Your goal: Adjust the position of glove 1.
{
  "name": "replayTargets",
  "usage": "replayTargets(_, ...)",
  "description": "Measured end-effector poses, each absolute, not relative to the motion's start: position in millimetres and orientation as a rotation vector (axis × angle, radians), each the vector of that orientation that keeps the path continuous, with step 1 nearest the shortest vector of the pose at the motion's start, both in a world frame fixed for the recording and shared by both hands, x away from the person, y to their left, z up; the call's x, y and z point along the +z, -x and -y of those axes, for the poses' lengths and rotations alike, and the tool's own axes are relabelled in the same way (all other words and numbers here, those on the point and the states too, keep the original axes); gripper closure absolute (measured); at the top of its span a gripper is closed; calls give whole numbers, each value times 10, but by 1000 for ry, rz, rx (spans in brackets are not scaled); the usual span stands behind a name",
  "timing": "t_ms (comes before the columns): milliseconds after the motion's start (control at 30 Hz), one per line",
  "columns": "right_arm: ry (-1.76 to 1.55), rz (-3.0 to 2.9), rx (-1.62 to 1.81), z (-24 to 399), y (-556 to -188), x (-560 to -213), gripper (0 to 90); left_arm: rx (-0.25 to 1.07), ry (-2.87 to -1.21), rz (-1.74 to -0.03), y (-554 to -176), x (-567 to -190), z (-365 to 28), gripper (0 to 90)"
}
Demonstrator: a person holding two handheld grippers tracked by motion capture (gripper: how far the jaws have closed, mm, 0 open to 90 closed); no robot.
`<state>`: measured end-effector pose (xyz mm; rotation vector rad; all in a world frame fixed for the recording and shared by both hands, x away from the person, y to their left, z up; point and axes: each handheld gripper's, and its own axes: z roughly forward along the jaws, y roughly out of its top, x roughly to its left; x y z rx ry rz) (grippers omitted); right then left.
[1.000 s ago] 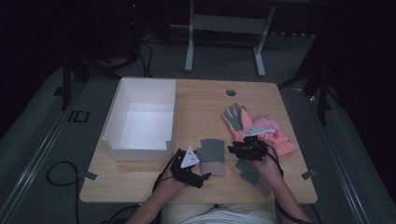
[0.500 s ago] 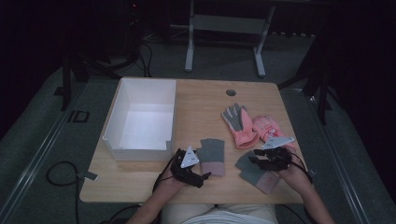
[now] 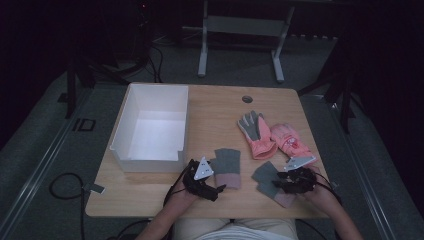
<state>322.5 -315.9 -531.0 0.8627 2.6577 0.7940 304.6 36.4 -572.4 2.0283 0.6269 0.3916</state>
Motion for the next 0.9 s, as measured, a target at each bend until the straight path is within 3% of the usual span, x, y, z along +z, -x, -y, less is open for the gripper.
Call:
replayTargets(133, -852, -2674, 767, 3131, -3251, -5395, 581, 392, -2028, -625, -3042, -5724, -365, 16)
replayTargets(267, -879, -2675, 748, 3103, -3248, -5391, 724, 388, -2028, -626, -3044, -5725, -365, 16)
replayTargets(500, -950, -2607, 702, 3002, -3164, -5353, 839, 393, -2029, -626, -3046, -5723, -365, 16)
replayTargets(733, -1236, -2369, 884, 3023, -2983, -4996, 846, 394, -2030, -625, -3043, -5721, -365, 16)
replayTargets(900, -1421, -2196, 961, 3056, -2909, -4970, 845, 389, -2017, -625, -3038, -5715, -372, 16)
